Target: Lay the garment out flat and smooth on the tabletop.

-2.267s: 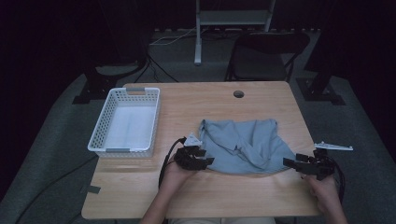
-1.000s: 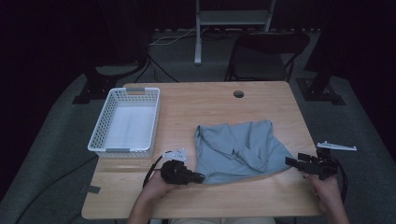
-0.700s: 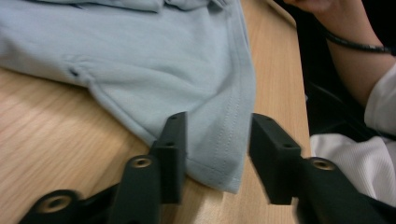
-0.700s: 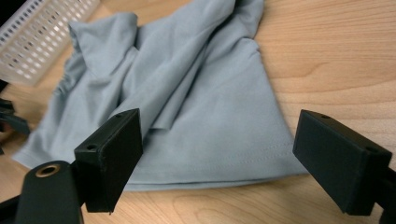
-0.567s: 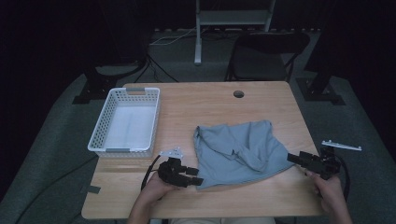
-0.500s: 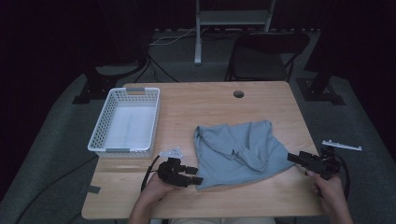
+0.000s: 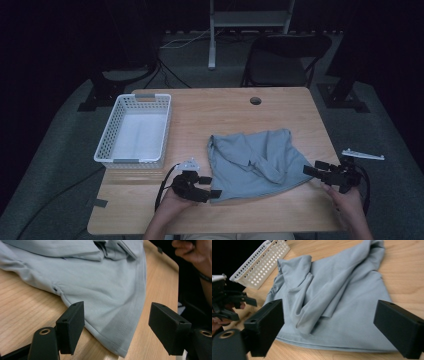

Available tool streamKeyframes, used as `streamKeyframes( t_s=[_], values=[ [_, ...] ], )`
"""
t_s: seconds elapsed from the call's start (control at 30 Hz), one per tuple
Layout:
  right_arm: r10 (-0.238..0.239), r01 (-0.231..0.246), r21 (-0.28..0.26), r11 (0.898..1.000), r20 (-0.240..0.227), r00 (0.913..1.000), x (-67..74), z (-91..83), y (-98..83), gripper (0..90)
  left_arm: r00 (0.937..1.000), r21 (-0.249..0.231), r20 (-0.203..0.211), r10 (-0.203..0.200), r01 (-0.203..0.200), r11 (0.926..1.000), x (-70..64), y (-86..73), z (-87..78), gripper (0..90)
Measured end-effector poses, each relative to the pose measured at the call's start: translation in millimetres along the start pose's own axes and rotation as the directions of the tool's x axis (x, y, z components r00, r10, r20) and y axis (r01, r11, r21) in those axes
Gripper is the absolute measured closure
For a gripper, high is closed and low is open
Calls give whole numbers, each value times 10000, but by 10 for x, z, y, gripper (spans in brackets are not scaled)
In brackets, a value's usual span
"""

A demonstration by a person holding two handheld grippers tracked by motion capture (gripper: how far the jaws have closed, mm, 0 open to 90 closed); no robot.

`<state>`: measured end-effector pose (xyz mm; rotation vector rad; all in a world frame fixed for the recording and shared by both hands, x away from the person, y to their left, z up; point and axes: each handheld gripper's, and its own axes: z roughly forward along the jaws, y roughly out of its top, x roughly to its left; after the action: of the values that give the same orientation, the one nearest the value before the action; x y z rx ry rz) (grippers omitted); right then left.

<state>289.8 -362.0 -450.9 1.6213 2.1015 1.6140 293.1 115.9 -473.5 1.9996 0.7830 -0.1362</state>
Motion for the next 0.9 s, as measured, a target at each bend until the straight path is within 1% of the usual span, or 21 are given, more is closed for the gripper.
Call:
streamKeyframes(
  t_s=[0.03,0.07,0.1,0.17,0.2,0.27,0.3,0.33,0.37,0.4,0.47,0.5,0.53,0.6,0.63,0.67,0.73,0.77,0.83,0.87,0.9],
  values=[
    [-107,107,-4,9999,-22,9999,24,13,5,68,9999,6,-121,-68,68,10000,-8,4,-4,226],
    [-148,148,-6,9999,47,9999,40,21,11,68,9997,31,-261,-31,32,10000,-18,8,-13,216],
    [-226,226,-21,9997,141,9996,60,26,21,63,9993,-24,-362,-23,22,10000,-36,9,-17,216],
    [-330,331,-80,9994,187,9993,93,36,49,57,9992,-34,-397,27,-28,10000,-65,14,-27,216],
    [-437,437,-19,9990,240,9988,115,45,68,46,9987,-45,-501,78,-80,10000,-80,18,-31,216],
    [-580,579,39,9983,220,9981,163,72,113,46,9985,-27,-517,179,-180,9998,-117,25,-24,216],
    [-718,716,121,9974,204,9972,197,93,139,39,9979,-30,-617,217,-219,9998,-134,30,-20,216],
    [-831,827,161,9964,221,9963,235,117,163,39,9971,70,-666,361,-357,9993,-151,37,-12,216],
    [-1019,1013,400,9941,125,9947,282,160,197,31,9967,56,-726,368,-365,9993,-160,41,-7,216],
    [-1175,1166,513,9919,150,9930,323,199,221,31,9963,49,-772,383,-381,9993,-169,44,-3,216],
    [-1427,1421,796,9866,20,9898,407,288,264,30,9956,93,-835,434,-428,9990,-181,45,1,216],
    [-1540,1533,819,9848,27,9881,449,332,283,31,9956,83,-832,426,-420,9991,-185,44,1,216],
    [-1652,1658,995,9811,-147,9862,484,383,303,31,9959,60,-800,419,-416,9991,-190,42,-1,216],
    [-1912,1917,1213,9739,-160,9814,563,485,338,39,9956,11,-835,417,-417,9991,-197,42,-12,216],
    [-2002,2023,1382,9695,-296,9793,596,541,358,41,9962,-10,-757,422,-423,9991,-199,41,-19,216],
    [-2095,2114,1479,9662,-280,9774,628,593,376,50,9962,-87,-779,395,-403,9992,-202,41,-25,216],
    [-2193,2246,1688,9597,-492,9744,675,698,425,55,9960,-47,-779,431,-436,9990,-216,39,-24,216],
    [-2190,2243,1653,9604,-498,9744,693,744,454,62,9958,-46,-805,426,-432,9991,-217,38,-22,216],
    [-2262,2345,1844,9545,-653,9719,736,860,524,63,9966,-6,-706,417,-418,9991,-219,29,-6,216],
    [-2294,2370,1928,9522,-610,9714,755,909,551,67,9965,23,-727,415,-415,9991,-221,26,4,216],
    [-2452,2514,2088,9451,-555,9679,780,962,572,73,9964,96,-705,472,-466,9989,-221,22,14,216]
  ],
)
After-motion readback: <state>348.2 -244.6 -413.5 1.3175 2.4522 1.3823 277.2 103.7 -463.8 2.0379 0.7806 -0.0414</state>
